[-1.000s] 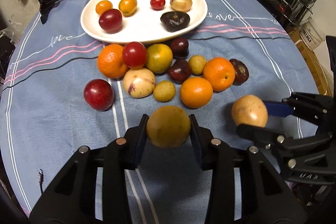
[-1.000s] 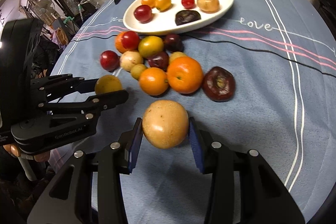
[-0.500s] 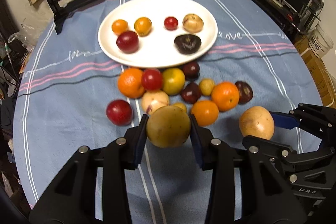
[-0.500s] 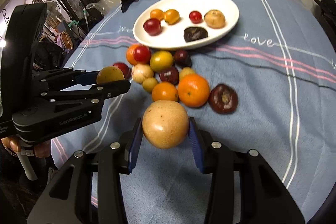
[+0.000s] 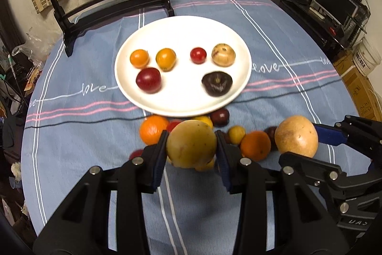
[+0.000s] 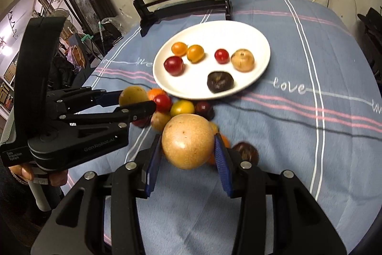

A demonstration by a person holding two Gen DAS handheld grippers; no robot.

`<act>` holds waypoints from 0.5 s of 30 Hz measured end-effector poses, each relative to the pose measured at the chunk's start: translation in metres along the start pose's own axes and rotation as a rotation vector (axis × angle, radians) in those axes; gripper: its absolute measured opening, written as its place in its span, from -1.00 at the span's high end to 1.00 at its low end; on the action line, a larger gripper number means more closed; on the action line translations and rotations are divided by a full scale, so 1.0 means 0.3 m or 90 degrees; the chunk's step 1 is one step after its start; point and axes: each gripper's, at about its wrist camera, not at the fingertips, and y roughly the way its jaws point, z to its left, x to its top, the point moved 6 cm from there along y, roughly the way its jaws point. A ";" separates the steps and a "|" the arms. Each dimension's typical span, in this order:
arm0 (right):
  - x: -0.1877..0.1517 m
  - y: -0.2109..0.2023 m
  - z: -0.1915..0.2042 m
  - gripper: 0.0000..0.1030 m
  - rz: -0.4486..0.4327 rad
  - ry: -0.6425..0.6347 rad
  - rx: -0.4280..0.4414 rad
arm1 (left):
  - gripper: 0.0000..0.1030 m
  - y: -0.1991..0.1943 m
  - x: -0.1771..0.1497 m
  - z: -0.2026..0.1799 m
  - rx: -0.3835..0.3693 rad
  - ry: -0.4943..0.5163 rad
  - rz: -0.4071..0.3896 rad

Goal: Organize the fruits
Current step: 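Carry the tan fruit and yellow-green plum in both tools over the plate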

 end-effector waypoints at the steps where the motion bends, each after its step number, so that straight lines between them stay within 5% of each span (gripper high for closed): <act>1: 0.013 0.001 0.000 0.16 -0.003 -0.003 0.001 | 0.24 0.001 0.011 0.002 -0.001 0.000 -0.002; 15: 0.203 0.027 -0.004 0.16 -0.040 -0.036 0.002 | 0.24 0.028 0.185 0.040 0.012 -0.009 -0.030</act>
